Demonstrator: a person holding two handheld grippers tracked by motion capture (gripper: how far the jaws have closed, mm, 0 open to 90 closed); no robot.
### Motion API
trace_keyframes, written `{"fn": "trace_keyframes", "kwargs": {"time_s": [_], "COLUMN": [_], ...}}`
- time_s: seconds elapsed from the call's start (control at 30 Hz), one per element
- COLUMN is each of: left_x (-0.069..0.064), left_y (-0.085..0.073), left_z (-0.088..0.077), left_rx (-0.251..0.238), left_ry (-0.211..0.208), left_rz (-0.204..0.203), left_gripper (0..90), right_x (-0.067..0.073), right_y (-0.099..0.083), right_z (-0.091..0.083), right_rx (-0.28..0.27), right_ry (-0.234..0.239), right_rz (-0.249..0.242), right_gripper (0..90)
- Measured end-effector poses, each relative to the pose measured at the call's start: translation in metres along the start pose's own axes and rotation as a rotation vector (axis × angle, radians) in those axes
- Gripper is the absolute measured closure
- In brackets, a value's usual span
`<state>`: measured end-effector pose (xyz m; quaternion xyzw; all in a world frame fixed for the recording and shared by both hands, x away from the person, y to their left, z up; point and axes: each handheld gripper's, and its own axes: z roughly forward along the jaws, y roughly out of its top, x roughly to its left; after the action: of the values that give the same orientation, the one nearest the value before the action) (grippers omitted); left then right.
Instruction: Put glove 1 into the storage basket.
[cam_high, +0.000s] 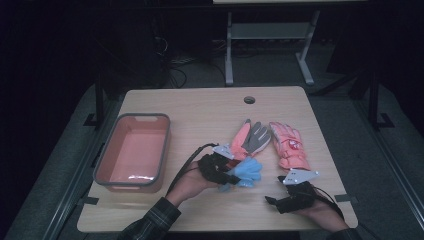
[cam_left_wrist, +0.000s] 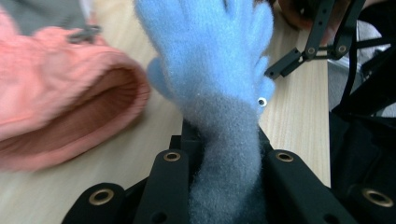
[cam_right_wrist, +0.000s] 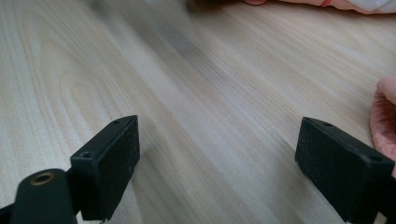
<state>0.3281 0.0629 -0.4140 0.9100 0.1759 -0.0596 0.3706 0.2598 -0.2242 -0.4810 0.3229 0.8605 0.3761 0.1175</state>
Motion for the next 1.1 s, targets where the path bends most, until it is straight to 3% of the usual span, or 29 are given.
{"fn": "trace_keyframes", "kwargs": {"time_s": [0.23,0.57,0.93,1.1], "left_x": [0.012,0.028,0.045,0.057], "left_y": [-0.003,-0.012,-0.026,-0.037], "left_z": [-0.028,-0.073,-0.118,-0.14], "left_rx": [-0.021,-0.095,-0.136,-0.163], "left_ry": [0.045,0.123,0.249,0.302], "left_rz": [-0.037,-0.106,-0.161,-0.21], "left_gripper": [76.1,76.0,75.9,75.9], "right_x": [0.0,0.0,0.0,0.0], "right_y": [0.0,0.0,0.0,0.0], "right_z": [0.0,0.0,0.0,0.0], "right_rx": [0.0,0.0,0.001,0.0], "right_ry": [0.0,0.0,0.0,0.0], "right_rz": [0.0,0.0,-0.004,0.0], "right_gripper": [13.1,13.1,13.1,13.1]}}
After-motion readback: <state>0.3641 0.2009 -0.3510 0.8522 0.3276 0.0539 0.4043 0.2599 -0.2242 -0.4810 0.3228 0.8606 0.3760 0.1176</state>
